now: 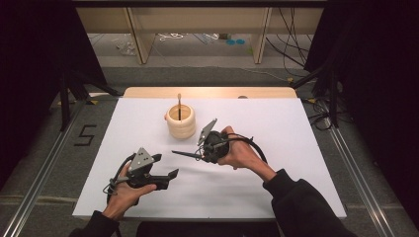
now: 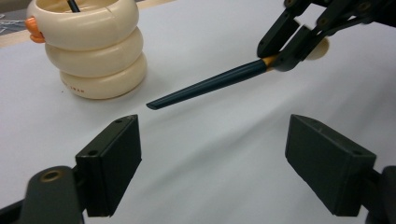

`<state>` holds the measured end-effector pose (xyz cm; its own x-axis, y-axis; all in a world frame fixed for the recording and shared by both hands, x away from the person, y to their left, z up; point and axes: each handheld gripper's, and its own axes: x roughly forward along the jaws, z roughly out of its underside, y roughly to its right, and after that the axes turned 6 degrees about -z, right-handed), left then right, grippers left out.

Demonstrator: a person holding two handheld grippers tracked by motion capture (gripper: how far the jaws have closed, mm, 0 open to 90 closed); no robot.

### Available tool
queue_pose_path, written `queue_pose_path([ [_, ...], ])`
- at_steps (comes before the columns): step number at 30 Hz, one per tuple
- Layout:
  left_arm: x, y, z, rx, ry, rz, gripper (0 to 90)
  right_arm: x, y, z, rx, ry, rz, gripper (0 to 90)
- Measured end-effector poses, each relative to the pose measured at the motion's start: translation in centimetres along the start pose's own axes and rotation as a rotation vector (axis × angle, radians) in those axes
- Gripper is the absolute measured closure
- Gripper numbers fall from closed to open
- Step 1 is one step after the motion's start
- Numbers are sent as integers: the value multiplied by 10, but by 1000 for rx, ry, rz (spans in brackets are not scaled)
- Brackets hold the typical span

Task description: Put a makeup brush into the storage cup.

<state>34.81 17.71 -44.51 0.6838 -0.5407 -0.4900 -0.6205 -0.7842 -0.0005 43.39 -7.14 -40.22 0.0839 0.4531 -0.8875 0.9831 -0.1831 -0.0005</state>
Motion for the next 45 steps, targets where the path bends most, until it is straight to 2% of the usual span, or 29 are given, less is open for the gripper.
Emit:
queue_pose_path([
  [1,3,-1,0,19,-10,7,179,-4,-6,0,-12,-8,-9,776],
  [5,7,-1,-2,49,-21,29,176,-9,-14,1,-37,-13,-13,776],
  [6,8,0,-2,36,-27,47,176,-9,-14,1,-37,-13,-13,776],
  [7,8,-1,-3,59,-21,27,176,-10,-16,1,-45,-15,-18,776],
  [8,8,-2,-3,64,-21,34,176,-11,-18,1,-50,-15,-22,776],
  [12,9,-4,-6,52,-28,59,176,-14,-27,1,-71,-35,-31,776],
  [13,10,-3,-8,60,-24,84,179,-14,-31,0,-79,-43,-35,776],
  [15,10,-2,-9,56,-30,95,189,-14,-33,-1,-92,-45,-26,776],
  [16,11,-2,-10,60,-30,117,189,-14,-33,-1,-92,-45,-26,776],
  [17,11,-1,-10,60,-41,137,200,-13,-33,-1,-117,-63,-17,776],
  [18,12,0,-10,72,-43,158,215,-13,-36,-1,-125,-70,-19,776],
  [19,13,2,-10,79,-50,162,215,-13,-36,-1,-125,-70,-19,776],
  [21,14,4,-11,106,-76,212,230,-11,-38,-3,-145,-75,-25,776],
  [23,17,9,-11,106,-77,231,230,-12,-40,-3,-127,-84,-24,776],
  [24,19,11,-12,125,-92,246,236,-11,-42,-3,-136,-94,-34,776],
  [26,21,12,-12,125,-80,250,244,-10,-43,-4,-146,-98,-39,776],
  [27,22,13,-13,141,-108,265,244,-10,-43,-4,-146,-98,-39,776],
  [31,26,18,-15,163,-124,289,261,-10,-47,-5,-159,-99,-48,776],
  [32,26,19,-15,176,-126,281,273,-10,-48,-6,-156,-102,-49,776],
  [36,27,23,-16,183,-138,304,331,-10,-51,-7,-169,-97,-62,776],
  [38,29,23,-16,205,-144,325,363,-10,-52,-7,-170,-96,-57,776],
  [41,28,23,-16,229,-156,323,401,-10,-52,-7,-177,-99,-59,776],
  [44,30,24,-15,231,-169,342,434,-8,-53,-6,-184,-104,-67,776],
  [45,30,24,-15,250,-179,343,455,-7,-51,-6,-209,-86,-68,776],
])
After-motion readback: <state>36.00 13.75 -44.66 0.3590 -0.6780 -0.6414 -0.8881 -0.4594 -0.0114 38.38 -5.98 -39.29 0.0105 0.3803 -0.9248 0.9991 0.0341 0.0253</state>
